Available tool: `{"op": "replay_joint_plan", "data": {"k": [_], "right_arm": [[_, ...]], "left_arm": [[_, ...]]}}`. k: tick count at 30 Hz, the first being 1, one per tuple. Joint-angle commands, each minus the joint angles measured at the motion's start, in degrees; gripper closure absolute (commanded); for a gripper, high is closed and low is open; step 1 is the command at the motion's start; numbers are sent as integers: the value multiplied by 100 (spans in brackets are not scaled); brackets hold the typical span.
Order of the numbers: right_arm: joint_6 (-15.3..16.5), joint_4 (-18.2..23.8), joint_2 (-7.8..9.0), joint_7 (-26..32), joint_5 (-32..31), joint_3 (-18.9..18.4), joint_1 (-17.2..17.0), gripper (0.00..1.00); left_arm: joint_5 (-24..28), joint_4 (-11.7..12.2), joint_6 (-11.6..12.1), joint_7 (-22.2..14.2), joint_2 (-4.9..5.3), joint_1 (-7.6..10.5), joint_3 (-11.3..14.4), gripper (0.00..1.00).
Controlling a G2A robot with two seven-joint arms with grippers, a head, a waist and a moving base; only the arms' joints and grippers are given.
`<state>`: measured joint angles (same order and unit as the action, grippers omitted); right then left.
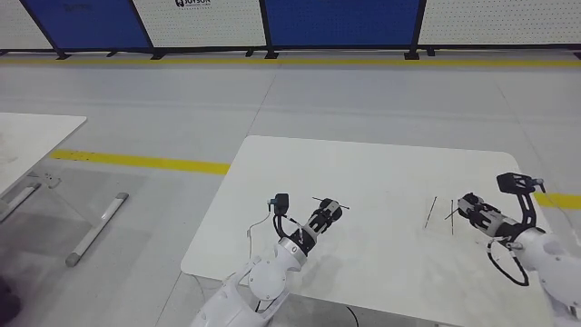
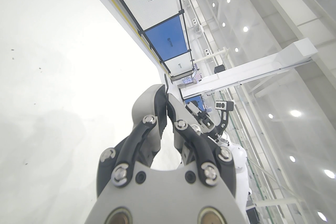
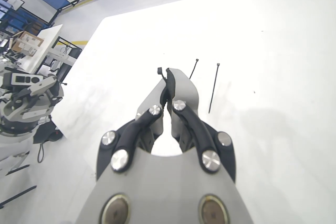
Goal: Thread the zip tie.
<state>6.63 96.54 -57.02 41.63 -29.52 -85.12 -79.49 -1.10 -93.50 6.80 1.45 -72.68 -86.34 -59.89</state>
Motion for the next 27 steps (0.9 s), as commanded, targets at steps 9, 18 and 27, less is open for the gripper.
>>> {"op": "replay_joint_plan", "data": {"k": [9,18,27], "right_arm": [[1017,154,-104,-1733,316,226,-567,100],[809,148,-254,-2776,-47,892,-588,100],[809,148,-254,-2776,-47,892,-588,100]], "left_arm": [[0,0,0,0,0,0,0,100],[0,0,0,0,0,0,0,100],[0,0,0,0,0,0,0,100]]}}
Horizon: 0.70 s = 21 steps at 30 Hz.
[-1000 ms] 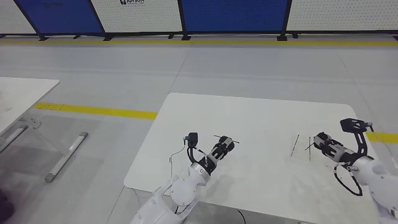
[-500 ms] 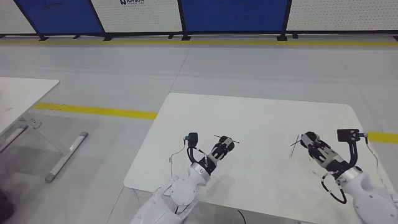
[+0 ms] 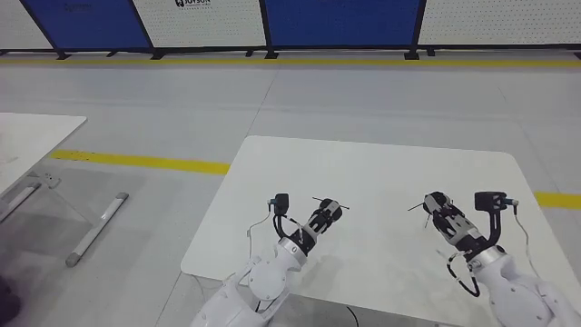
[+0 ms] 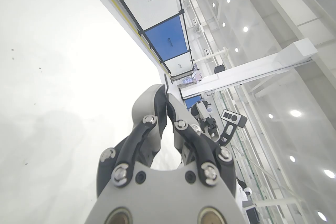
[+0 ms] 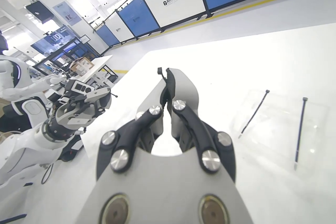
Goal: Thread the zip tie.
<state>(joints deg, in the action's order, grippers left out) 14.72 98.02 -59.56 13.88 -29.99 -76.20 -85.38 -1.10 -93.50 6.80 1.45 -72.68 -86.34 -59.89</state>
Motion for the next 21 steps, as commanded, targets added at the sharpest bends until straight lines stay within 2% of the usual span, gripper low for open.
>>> {"op": "replay_joint_plan", "data": {"k": [1,14,19,21], "right_arm": [[0,0,0,0,0,0,0,100],[1,25,-5,-58,-3,1,-3,100],[135,170,-69,-976,-109,22,-25,100],[139,145,-96,-1172,-118,64,-16,100]], "left_arm": [[0,0,0,0,0,0,0,100],[0,0,0,0,0,0,0,100],[0,0,0,0,0,0,0,100],[0,0,0,0,0,0,0,100]]}}
